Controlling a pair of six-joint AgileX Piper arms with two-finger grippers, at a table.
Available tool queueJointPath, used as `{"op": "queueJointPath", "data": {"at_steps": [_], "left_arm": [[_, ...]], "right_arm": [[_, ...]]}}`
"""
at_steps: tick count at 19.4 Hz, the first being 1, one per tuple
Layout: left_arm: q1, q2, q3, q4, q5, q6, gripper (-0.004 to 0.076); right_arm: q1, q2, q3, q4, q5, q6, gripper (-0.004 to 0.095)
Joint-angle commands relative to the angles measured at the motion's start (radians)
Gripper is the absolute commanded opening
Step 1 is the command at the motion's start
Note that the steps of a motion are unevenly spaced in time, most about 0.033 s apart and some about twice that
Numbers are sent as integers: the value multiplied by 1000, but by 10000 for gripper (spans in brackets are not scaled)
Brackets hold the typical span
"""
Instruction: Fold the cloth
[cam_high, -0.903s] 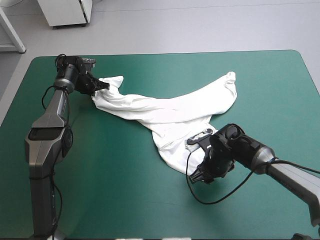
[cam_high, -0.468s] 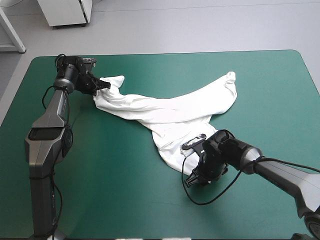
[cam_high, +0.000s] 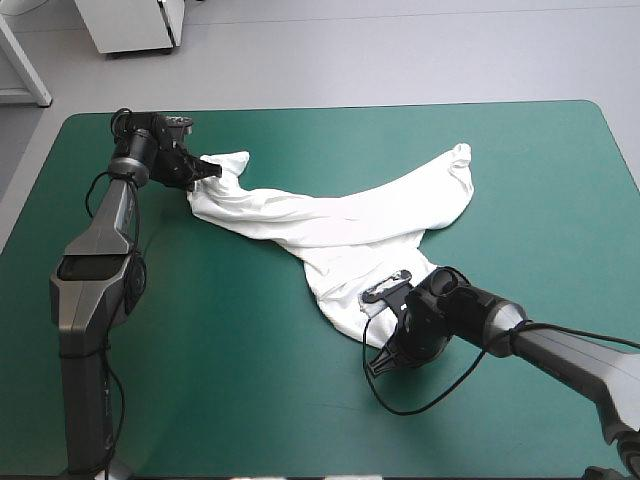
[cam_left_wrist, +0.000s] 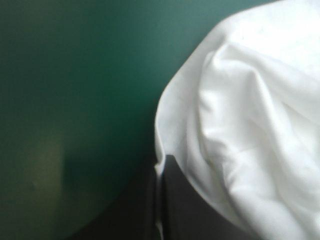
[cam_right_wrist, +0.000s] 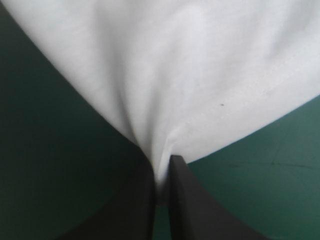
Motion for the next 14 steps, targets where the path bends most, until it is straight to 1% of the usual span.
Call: {"op": "queueJointPath", "data": {"at_steps": [1,4,6,7,8,10,11,14], "left_arm": [[0,-66,-29,-22,-24,-2,-22],[2,-86,-29,-72,5,-2,-22],[3,-118,-29,-92,31,4,-22],[6,-150,-29,-101,40,7,-22],[8,-169,-29,-106,50,13,-22],[10,-240,-54,-106,100,24,-22],[10,-262,-70,-108,118,24,-22],[10,-381,-105,-111,118,27,-22]], "right_arm": [[11,54,80,20,30,-6,-16],[11,-5,-12,-87,92,8,-17],[11,-73,-104,-189,129,49,-17],[11,-113,-161,-259,158,61,-17],[11,-135,-194,-290,177,66,-17],[11,-199,-302,-411,235,79,-17],[11,-224,-339,-445,246,79,-16],[11,-288,-453,-580,301,81,-17]]}}
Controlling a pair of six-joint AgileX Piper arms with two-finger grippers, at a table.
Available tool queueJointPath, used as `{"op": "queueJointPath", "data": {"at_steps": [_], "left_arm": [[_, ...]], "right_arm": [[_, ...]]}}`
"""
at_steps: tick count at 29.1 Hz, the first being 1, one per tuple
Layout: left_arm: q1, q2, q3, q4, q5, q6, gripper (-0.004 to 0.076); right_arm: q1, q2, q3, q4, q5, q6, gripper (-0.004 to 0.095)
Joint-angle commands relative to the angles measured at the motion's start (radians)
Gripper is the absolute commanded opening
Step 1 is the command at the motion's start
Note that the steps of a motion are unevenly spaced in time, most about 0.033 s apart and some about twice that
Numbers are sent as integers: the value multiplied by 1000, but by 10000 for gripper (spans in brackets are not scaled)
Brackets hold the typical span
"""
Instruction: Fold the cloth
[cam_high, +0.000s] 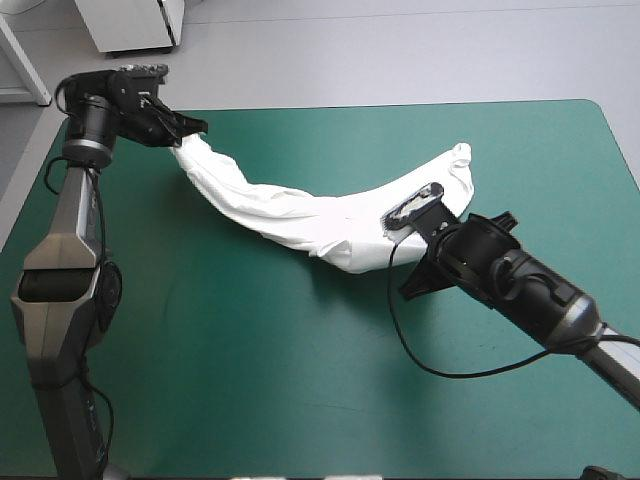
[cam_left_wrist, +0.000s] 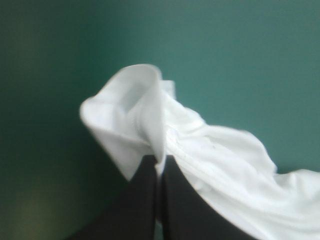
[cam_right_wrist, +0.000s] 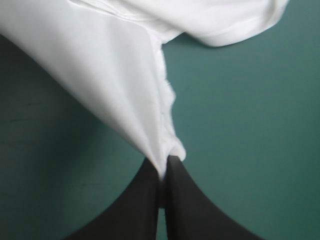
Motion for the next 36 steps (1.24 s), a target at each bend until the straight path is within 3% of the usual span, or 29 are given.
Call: {"op": "queueJointPath", "data": {"at_steps": [1,5,10,15,21,27,32,36], "left_arm": [[1,-176,-60,-22,35,1,-22],[1,-312,-74,-44,35,-2,-22],[1,-442,-74,-124,29,-2,-22],[1,-561,-74,-228,-39,-13,-22],[1,-693,-74,-390,-211,-14,-22],[1,-807,-78,-507,-373,16,-22],[1,-856,-116,-500,-373,23,-22],[1,-847,-114,-473,-283,22,-22]], "right_arm": [[-3,-83,-124,-160,31,3,-17],[-3,-134,-271,-286,29,3,-17],[-3,-142,-493,-364,17,-77,-17],[-3,-140,-703,-413,-77,-127,-17],[-3,-131,-919,-397,-151,-235,-17],[-3,-129,-1063,-281,-256,-259,-17],[-3,-120,-1104,-232,-240,-265,-17],[-3,-101,-1101,-201,-173,-263,-16]]}}
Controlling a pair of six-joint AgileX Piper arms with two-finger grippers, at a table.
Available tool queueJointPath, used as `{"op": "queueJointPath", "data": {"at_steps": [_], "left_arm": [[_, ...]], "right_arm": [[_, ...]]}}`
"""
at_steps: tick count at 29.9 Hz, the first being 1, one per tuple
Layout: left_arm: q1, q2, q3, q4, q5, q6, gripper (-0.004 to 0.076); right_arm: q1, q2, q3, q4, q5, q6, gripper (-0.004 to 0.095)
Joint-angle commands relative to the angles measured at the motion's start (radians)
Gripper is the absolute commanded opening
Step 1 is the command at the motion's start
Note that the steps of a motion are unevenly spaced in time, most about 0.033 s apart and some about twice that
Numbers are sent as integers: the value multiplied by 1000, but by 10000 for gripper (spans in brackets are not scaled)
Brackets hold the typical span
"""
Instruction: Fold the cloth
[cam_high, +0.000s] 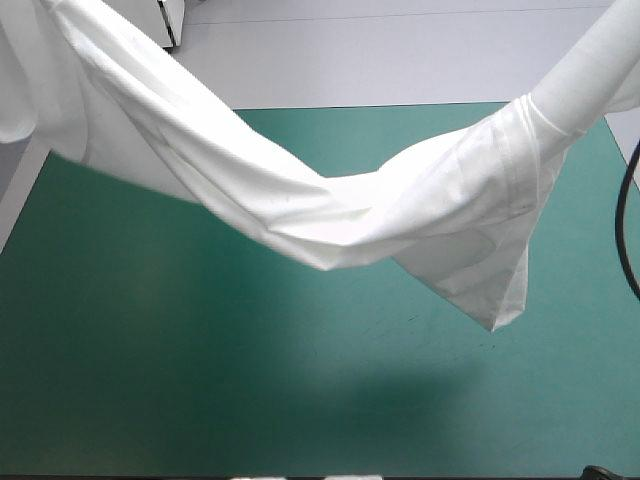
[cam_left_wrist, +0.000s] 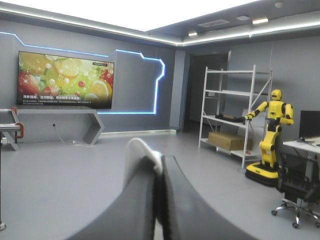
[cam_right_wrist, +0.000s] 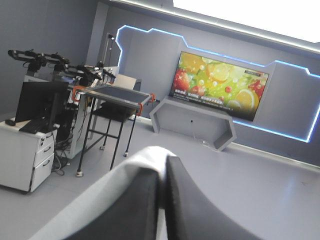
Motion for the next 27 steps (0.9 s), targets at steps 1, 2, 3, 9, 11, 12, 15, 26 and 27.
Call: {"op": "queueJointPath", "data": {"at_steps": [1,2,3,9,11,12,15,26,27], "left_arm": [[1,19,-8,16,25,-3,-22],[1,35,-8,16,53,-3,-22],[1,48,-8,20,79,-3,-22],[1,153,-8,98,228,-14,-22],[1,208,-8,118,295,-28,-22],[-2,228,-5,130,310,-30,-22],[-1,286,26,151,307,-36,-22],[-1,499,165,271,201,-28,-22],[-1,521,165,274,175,-23,-22]], "right_arm": [[-3,18,-15,-1,-5,-6,-17],[-3,33,-15,-1,22,-4,-17],[-3,44,-15,-3,51,-2,-17],[-3,142,-15,-44,237,58,-17],[-3,176,10,-71,228,67,-17],[-3,192,30,-78,226,71,-17],[-37,229,106,-63,230,96,-17],[-517,387,432,492,-31,102,-17],[-544,418,432,532,-34,90,-17]]}}
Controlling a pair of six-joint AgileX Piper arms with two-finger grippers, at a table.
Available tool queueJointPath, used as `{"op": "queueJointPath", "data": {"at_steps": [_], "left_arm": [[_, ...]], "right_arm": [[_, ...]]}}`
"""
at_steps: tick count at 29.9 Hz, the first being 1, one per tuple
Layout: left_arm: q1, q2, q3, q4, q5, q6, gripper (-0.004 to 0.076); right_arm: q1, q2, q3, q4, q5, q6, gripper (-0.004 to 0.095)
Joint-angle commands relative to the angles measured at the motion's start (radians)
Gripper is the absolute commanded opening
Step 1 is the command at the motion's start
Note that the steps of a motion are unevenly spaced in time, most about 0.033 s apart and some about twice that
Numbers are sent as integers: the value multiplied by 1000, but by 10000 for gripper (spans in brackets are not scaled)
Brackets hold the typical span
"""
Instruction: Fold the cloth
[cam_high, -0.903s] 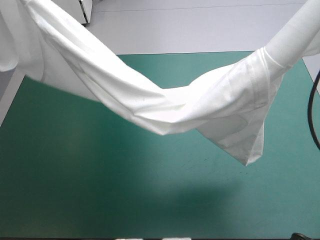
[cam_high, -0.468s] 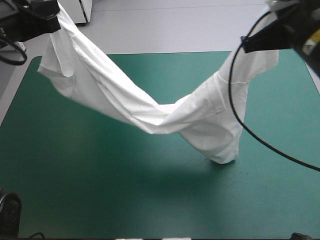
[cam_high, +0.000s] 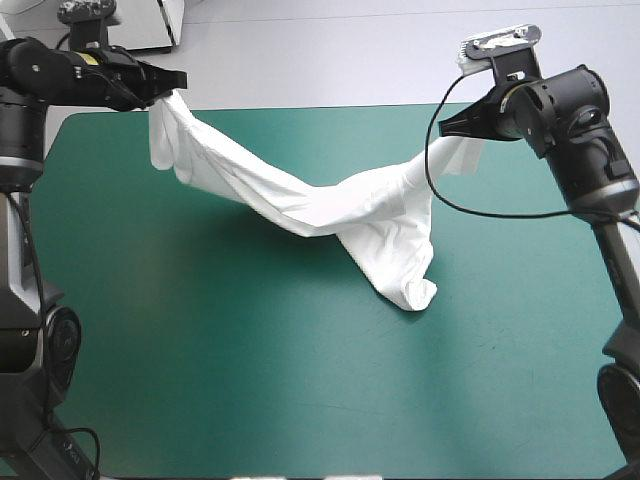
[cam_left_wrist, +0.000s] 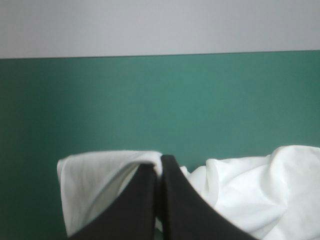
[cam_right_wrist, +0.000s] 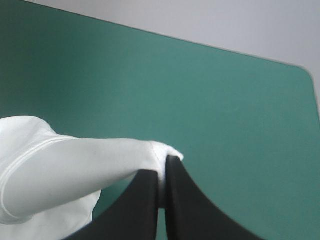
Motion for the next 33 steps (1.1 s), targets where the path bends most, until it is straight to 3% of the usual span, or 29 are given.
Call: {"op": "queueJointPath", "data": {"at_steps": [1,5,15,21,33], "left_arm": [[-1,33,-15,-2,-124,8,-22],[-1,150,-15,-2,-198,27,-22],[-1,352,-15,-5,-352,24,-22],[-1,406,-15,46,-443,24,-22],[-1,502,-15,97,-433,24,-22]], "right_arm": [[-100,48,-11,124,-116,-36,-17],[-156,143,-11,216,-152,-73,-17],[-181,342,-49,232,-271,-80,-17],[-181,451,-131,230,-263,-80,-17],[-204,547,-180,245,-176,-53,-16]]}}
